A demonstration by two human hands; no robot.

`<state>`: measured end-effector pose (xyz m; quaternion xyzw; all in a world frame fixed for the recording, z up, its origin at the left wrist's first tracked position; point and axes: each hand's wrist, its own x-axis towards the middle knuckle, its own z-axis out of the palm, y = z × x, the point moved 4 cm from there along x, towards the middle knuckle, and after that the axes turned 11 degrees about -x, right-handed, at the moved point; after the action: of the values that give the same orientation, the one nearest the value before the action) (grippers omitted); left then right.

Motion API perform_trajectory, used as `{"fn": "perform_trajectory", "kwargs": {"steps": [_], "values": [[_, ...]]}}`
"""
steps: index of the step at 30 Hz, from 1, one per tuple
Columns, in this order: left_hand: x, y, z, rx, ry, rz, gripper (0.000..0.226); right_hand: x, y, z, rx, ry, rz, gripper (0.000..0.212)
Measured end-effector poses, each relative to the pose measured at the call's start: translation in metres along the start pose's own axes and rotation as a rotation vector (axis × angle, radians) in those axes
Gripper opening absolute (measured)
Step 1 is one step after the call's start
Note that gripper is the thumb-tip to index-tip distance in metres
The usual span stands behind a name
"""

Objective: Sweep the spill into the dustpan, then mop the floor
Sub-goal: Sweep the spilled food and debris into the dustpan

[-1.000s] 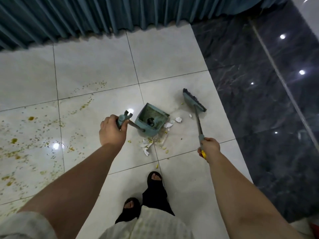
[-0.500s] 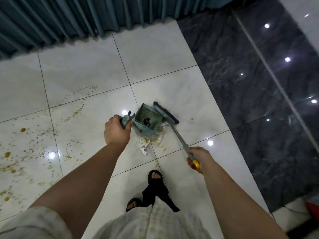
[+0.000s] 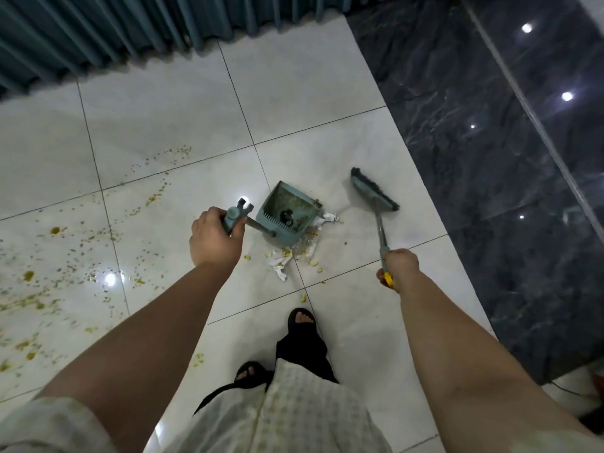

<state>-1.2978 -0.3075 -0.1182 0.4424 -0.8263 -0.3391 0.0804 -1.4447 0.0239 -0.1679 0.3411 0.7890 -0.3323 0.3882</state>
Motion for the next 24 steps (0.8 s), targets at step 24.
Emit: {"fn": "perform_trajectory", "kwargs": {"steps": [24], "values": [[-0.118,-0.193,-0.177,0.045,-0.054,0.058,0.033,-0.198,0.194,0.155,-0.068,-0.134,-0.06,0.011]]}}
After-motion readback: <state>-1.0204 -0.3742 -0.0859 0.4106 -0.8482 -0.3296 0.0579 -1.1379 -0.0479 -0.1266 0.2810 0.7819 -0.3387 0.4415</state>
